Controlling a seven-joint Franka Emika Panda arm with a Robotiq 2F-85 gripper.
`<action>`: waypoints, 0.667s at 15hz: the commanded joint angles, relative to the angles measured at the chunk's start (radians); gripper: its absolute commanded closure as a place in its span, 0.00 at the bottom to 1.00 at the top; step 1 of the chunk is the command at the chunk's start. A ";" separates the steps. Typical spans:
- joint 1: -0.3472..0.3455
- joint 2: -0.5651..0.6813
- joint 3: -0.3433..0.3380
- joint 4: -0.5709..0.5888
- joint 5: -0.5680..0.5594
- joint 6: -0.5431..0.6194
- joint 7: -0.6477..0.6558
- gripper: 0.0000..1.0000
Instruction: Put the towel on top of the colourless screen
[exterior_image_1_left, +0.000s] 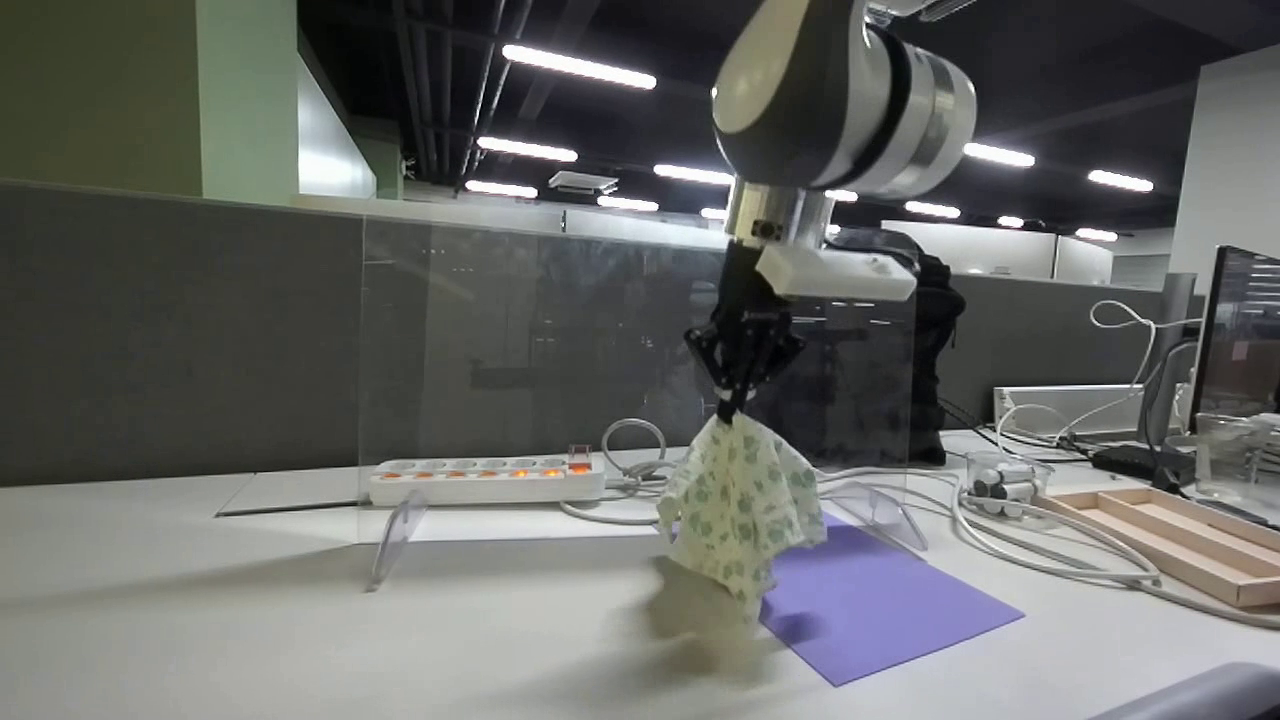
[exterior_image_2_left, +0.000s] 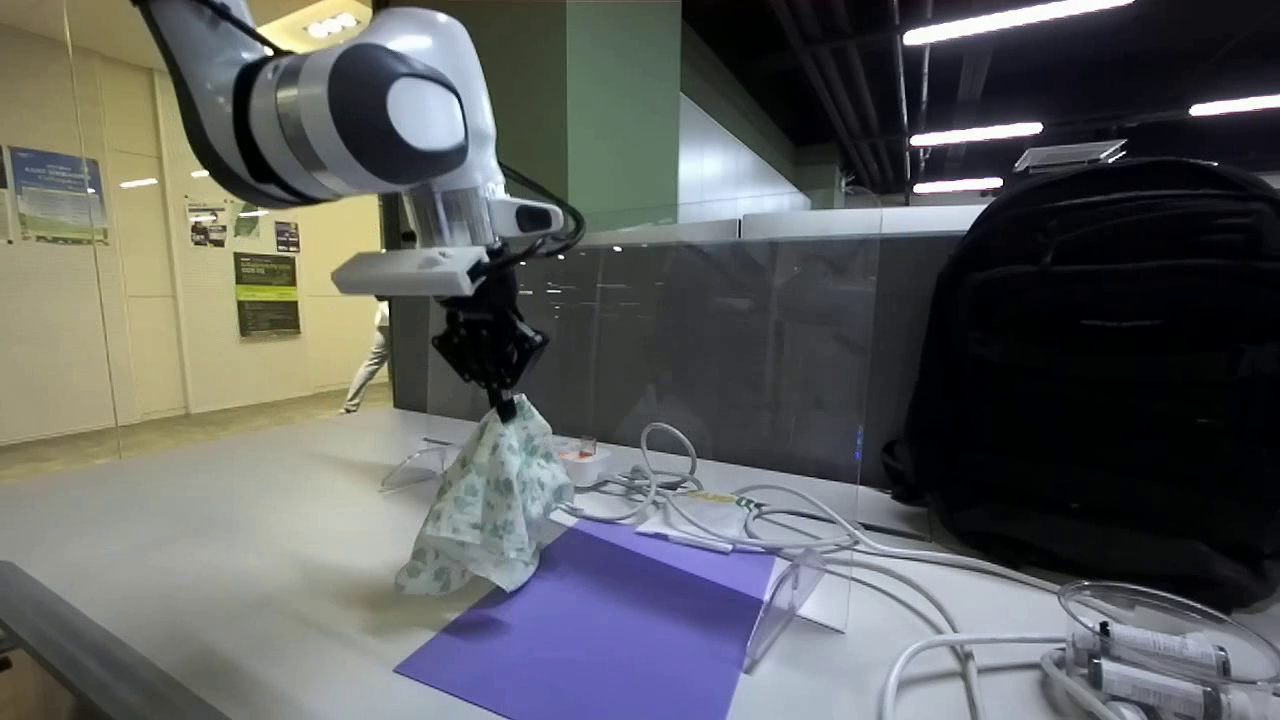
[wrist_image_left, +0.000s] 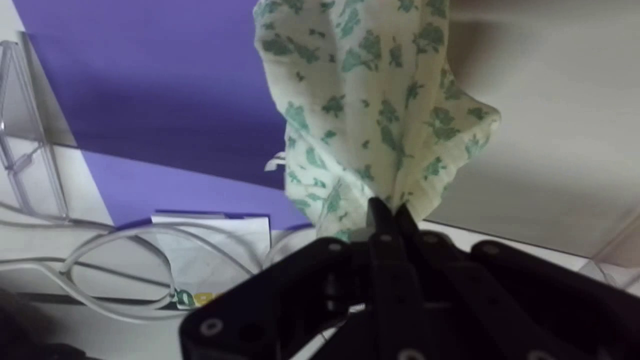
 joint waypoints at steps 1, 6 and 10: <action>0.021 -0.152 -0.020 0.072 0.219 -0.186 -0.224 0.99; 0.167 -0.148 -0.169 0.064 0.139 -0.174 -0.161 0.97; 0.219 -0.122 -0.212 0.068 0.082 -0.118 -0.147 0.99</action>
